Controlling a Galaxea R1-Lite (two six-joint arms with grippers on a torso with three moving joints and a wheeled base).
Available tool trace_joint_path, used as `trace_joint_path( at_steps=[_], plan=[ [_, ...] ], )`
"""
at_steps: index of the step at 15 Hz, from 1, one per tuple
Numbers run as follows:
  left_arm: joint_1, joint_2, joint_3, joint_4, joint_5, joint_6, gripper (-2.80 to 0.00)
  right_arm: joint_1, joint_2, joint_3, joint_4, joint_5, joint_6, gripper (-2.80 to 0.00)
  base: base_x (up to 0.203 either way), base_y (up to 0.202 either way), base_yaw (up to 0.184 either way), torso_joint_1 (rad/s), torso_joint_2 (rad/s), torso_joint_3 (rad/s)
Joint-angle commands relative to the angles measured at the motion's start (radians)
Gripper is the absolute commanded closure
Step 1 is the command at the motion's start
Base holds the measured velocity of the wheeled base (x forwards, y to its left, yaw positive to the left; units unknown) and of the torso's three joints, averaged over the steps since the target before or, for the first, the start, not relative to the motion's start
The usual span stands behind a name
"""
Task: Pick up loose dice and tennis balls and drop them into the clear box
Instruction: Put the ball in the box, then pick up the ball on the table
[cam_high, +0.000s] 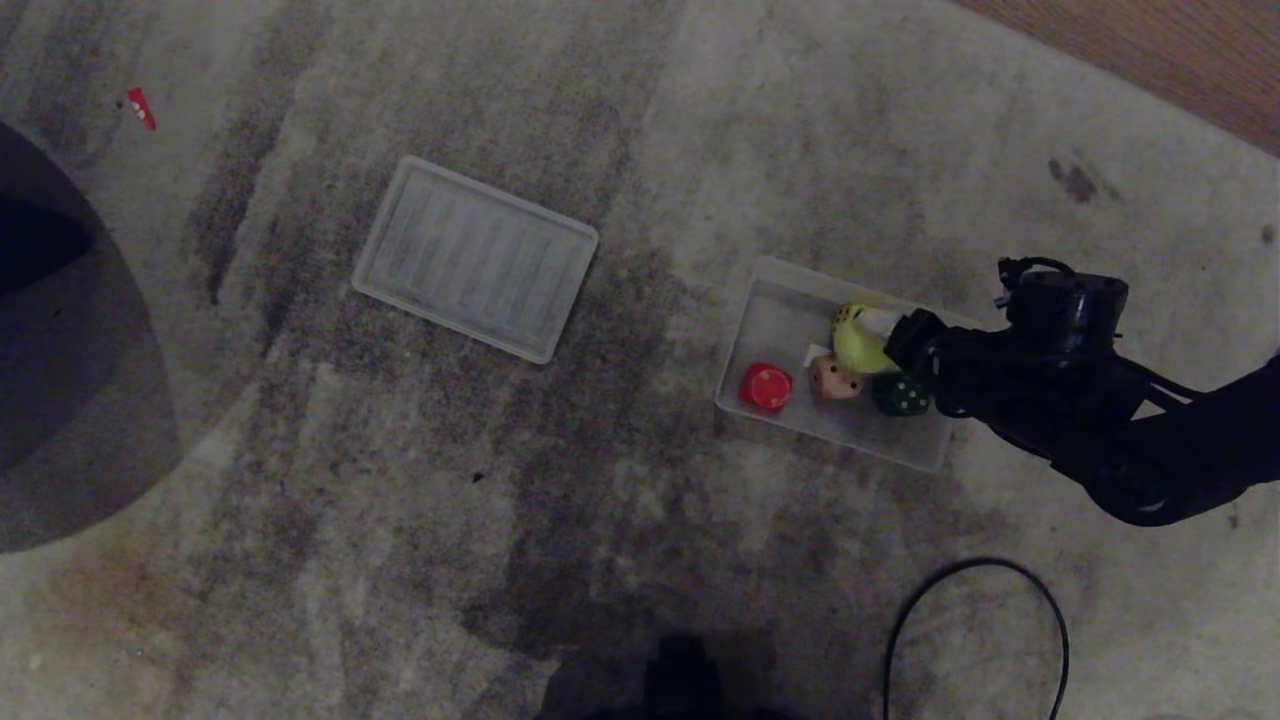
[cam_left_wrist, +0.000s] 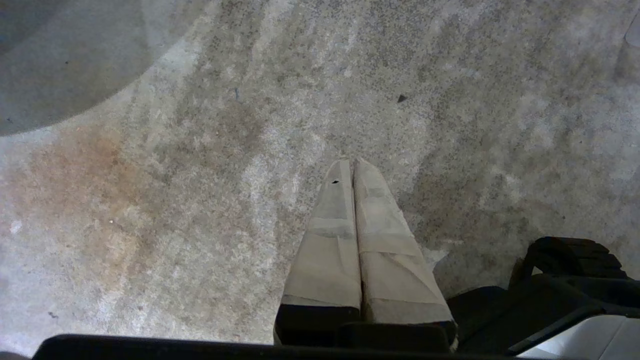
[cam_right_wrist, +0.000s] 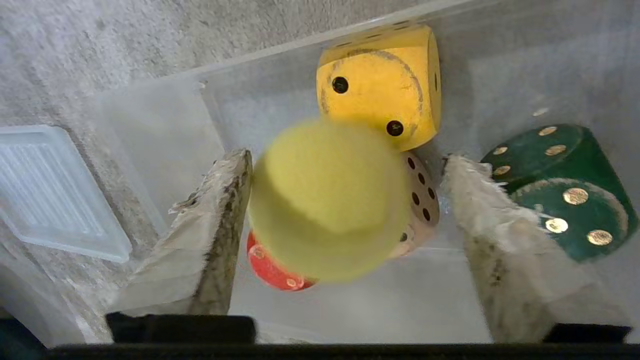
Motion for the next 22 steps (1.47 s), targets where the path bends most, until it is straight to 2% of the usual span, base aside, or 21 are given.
trace_joint_path(
  at_steps=[1,5,7,9,11,12,14,16,18,22],
  plan=[
    [0.0,0.002,0.002,0.0,0.0,-0.001,0.0,-0.002,0.0,-0.01,-0.005,0.002,0.011,-2.8,0.0,0.0,0.0,0.0,0.0,0.0],
    [0.0,0.002,0.002,0.0,0.0,-0.001,0.0,0.008,-0.039,-0.052,-0.001,0.009,0.1,-2.8,0.0,0.0,0.0,0.0,0.0,0.0],
    [0.0,0.002,0.002,0.0,0.0,-0.001,0.0,0.008,-0.087,-0.03,0.001,0.006,0.098,-2.8,0.0,0.0,0.0,0.0,0.0,0.0],
    [0.0,0.002,0.002,0.0,0.0,-0.001,0.0,0.003,-0.176,0.044,0.006,0.021,0.092,-2.8,0.0,0.0,0.0,0.0,0.0,0.0],
    [0.0,0.002,0.002,0.0,0.002,-0.001,0.0,0.001,-0.286,0.175,0.01,0.034,0.068,-2.8,0.0,0.0,0.0,0.0,0.0,0.0],
    [0.0,0.002,0.002,0.0,0.0,0.0,0.0,0.001,-0.34,0.247,0.011,0.043,0.051,0.0,0.0,0.0,0.0,0.0,0.0,0.0],
    [0.0,0.002,0.002,0.0,0.0,-0.001,0.0,0.001,-0.451,0.389,0.031,0.061,-0.013,0.0,0.0,0.0,0.0,0.0,0.0,0.0],
    [0.0,0.002,0.002,0.0,0.0,-0.001,0.0,-0.002,-0.549,0.512,0.107,0.064,-0.099,0.0,0.0,0.0,0.0,0.0,0.0,0.0],
    [0.0,0.002,0.002,0.0,0.0,-0.001,0.0,-0.012,-0.655,0.62,0.194,0.033,-0.179,0.0,0.0,0.0,0.0,0.0,0.0,0.0],
    [0.0,0.002,0.002,0.0,0.0,-0.001,0.0,-0.027,-0.961,0.668,0.521,-0.061,-0.291,0.0,0.0,0.0,0.0,0.0,0.0,0.0]
  ],
)
